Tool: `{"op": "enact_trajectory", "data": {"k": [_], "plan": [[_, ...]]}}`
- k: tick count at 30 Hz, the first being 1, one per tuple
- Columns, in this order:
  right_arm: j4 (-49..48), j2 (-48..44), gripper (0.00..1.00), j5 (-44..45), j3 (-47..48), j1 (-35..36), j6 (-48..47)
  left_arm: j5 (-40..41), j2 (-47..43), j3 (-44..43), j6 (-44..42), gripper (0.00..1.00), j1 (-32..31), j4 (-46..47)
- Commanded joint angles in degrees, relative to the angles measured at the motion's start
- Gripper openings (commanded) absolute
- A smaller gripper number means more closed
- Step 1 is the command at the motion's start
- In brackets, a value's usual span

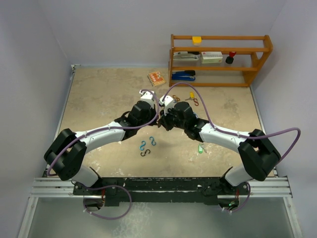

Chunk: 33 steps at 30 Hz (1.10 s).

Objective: Put the keys on the keyring

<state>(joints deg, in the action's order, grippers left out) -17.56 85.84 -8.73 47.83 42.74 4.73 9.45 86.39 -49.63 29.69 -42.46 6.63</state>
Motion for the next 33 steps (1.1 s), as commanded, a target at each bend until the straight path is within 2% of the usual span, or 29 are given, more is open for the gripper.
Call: {"op": "enact_trajectory", "data": {"k": [1,6,9,12,19,23,27,33], "plan": [[-2.0,-0.2,0.00,-1.2,0.0,0.5,-0.6,0.9,-0.2,-1.5,2.2,0.00,-0.1,6.0],[-2.0,-0.5,0.00,-1.1,-0.2,0.5,-0.6,2.4,-0.2,-1.5,3.6,0.01,-0.2,5.8],[-2.1,-0.8,0.00,-0.8,-0.4,0.4,-0.6,2.7,-0.2,-1.6,4.2,0.23,-0.1,5.9],[-2.1,-0.8,0.00,-0.6,-0.4,0.4,-0.6,3.1,-0.3,-1.5,4.7,0.31,-0.2,6.2],[-2.1,-1.4,0.00,0.1,-0.7,0.4,-0.6,4.5,-0.9,-1.4,4.9,0.35,-0.1,5.6],[-2.0,-1.9,0.00,0.8,-1.0,0.4,-0.6,10.9,-3.6,-0.6,6.2,0.36,-0.1,3.6],[-1.7,-2.1,0.00,1.5,-1.0,0.5,-0.7,20.6,-7.6,1.3,8.9,0.41,0.1,0.4],[-1.1,-2.3,0.00,2.1,-0.9,0.4,-0.7,29.3,-11.5,3.6,12.6,0.62,0.7,-4.9]]}}
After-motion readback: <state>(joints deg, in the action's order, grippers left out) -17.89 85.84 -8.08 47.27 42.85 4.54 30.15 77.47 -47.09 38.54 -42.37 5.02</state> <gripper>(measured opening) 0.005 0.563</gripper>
